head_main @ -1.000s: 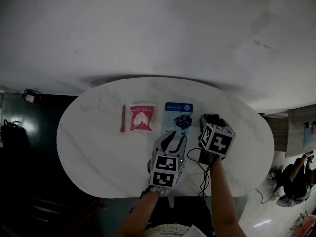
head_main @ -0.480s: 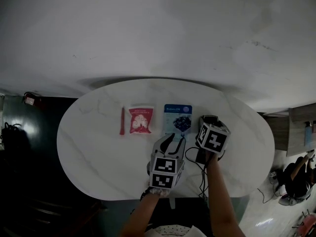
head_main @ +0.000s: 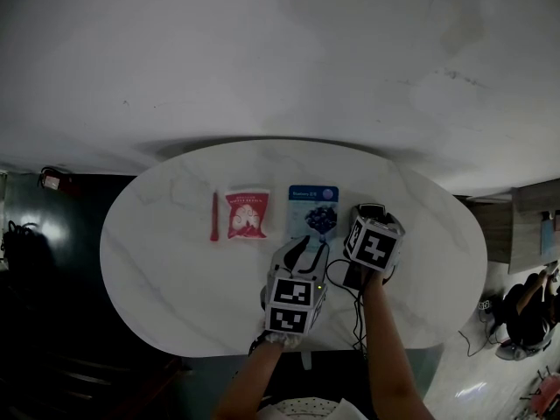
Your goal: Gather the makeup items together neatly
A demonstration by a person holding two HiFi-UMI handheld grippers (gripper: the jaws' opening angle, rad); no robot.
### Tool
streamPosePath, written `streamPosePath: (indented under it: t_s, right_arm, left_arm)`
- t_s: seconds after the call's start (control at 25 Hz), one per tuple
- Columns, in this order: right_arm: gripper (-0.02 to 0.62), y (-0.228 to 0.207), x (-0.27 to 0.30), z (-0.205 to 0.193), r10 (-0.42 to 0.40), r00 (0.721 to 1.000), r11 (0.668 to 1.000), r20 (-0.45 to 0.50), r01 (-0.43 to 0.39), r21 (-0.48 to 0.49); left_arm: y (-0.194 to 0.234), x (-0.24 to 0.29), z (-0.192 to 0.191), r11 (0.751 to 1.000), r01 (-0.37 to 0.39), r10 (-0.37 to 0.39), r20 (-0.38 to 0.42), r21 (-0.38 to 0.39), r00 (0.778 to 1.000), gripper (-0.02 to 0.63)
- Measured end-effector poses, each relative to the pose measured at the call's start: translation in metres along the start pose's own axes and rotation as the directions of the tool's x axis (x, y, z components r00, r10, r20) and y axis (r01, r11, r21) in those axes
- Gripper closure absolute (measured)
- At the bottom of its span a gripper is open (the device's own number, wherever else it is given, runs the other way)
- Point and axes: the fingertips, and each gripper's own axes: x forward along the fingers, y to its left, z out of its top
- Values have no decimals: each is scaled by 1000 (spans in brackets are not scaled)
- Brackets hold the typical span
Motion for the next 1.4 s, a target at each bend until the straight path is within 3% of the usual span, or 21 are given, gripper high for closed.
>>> streamPosePath:
  t_s: [0.44, 0.96, 1.08, 1.16, 1.4]
  right_arm:
    - [233, 0, -1, 2, -5, 1000, 1000, 14, 5, 1]
    - [224, 6, -25, 28, 31, 991, 1000, 129, -30, -8]
    - [225, 11, -40, 36, 69, 983, 997, 171, -72, 12]
    - [247, 19, -51, 40, 121, 973, 992, 198, -128, 22]
    - [424, 38, -91, 49, 209, 933, 974, 293, -226, 25]
  left_arm:
    - [3, 3, 0, 1000, 6, -6, -5, 0, 1000, 430]
    - [6, 0, 2, 1000, 1, -1, 14, -8, 1000, 430]
    - [6, -2, 3, 1000, 1, -1, 18, -10, 1000, 430]
    - [7, -3, 3, 1000, 4, -3, 20, -14, 1000, 430]
    - [8, -13, 14, 1000, -4, 5, 54, -15, 999, 430]
